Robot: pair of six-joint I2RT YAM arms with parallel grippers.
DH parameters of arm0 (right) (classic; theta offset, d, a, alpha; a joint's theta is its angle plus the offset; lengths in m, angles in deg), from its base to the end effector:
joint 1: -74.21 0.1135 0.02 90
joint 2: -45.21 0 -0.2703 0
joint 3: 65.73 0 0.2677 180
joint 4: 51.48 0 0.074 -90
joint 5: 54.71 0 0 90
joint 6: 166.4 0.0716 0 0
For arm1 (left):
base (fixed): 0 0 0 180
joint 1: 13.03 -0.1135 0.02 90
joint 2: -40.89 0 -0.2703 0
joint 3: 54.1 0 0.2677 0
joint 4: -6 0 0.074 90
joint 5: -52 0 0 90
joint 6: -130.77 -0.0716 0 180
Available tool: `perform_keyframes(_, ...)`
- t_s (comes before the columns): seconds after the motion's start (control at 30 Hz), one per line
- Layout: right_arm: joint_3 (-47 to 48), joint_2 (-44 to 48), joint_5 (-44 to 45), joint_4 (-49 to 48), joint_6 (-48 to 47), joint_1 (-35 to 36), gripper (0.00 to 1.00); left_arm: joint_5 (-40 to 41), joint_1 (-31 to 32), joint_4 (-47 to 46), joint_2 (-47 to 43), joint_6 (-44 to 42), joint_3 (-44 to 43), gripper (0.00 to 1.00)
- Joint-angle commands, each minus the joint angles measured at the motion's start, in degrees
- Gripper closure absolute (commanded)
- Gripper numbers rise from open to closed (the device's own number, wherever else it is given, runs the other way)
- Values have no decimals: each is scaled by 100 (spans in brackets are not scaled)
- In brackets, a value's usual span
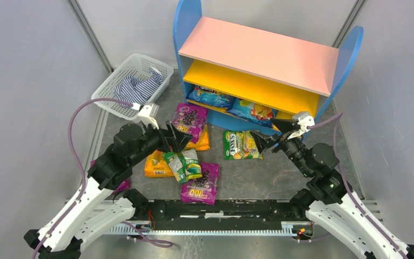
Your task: Place and organize the candy bags onto the shelf
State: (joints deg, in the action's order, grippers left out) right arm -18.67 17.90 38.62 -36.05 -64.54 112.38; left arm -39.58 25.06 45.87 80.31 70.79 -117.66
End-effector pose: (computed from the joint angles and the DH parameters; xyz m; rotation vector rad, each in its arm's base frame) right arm 0.1416 0.1060 0.3389 -0.3016 1.5011 0.6575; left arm 0.1527 -0.1222 0.3552 0.1561 1.9267 -0.8417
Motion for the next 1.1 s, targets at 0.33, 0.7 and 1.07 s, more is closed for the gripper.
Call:
perform_keyframes(0.33,-270,-556,-919,-466,-266,-14,2,-828,32,894,-479,2064,1424,0)
perform_keyframes(0.7,-565,-1090,-1629,-1010,-123,431,2,-901,117,214,-771,2510,2357,1)
perform_keyframes(1.07,-703,-1832,-1012,-1247,-272,1523,2,417,112,1902,-835,2980,1818,8)
